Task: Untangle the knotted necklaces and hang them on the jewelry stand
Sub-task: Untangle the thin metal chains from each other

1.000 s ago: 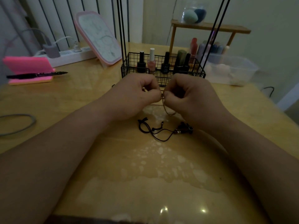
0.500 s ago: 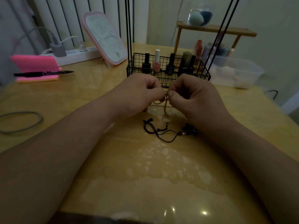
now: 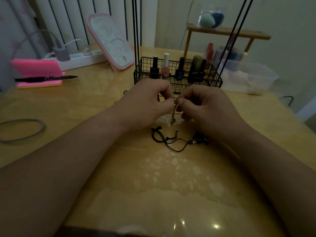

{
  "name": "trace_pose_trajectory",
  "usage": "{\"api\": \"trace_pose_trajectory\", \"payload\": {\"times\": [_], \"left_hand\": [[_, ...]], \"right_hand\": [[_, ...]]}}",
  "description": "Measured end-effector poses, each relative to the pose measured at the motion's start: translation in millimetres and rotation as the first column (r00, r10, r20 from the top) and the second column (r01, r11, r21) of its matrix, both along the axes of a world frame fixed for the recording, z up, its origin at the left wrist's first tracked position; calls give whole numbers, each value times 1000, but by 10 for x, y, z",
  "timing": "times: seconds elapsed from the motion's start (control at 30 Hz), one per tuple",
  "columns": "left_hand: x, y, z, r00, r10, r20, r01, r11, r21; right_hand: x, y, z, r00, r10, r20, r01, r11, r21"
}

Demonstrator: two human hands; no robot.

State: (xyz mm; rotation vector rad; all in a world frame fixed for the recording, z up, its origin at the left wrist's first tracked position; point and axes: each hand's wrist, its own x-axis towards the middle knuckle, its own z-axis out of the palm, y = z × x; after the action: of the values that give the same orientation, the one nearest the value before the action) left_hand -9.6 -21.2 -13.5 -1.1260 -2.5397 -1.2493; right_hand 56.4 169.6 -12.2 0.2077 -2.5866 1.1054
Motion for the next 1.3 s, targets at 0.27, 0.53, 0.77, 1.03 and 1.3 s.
{"api": "trace_pose_trajectory", "payload": {"times": [0.27,0.53,0.77,1.03,1.3], "left_hand": [[-1,-5,18,999,-2,42,4,999,-50],[11,-4,42,992,3,127,-7,1000,27],[1,-16,29,990,-26,136,16,997,73],[-4,-36,44,989,-50,137,39,996,83],[-19,-27,29,996,-12,90,11,1000,8]], "right_hand": [[0,-7,0,998,-13,-66,14,1000,13],[12,-43,14,994,-41,-103,44,999,21],[8,-60,27,998,15,54,-10,995,-95],[9,-1,16,997,73,3,-73,997,22],[16,18,26,996,64,-67,-56,992,113]]}}
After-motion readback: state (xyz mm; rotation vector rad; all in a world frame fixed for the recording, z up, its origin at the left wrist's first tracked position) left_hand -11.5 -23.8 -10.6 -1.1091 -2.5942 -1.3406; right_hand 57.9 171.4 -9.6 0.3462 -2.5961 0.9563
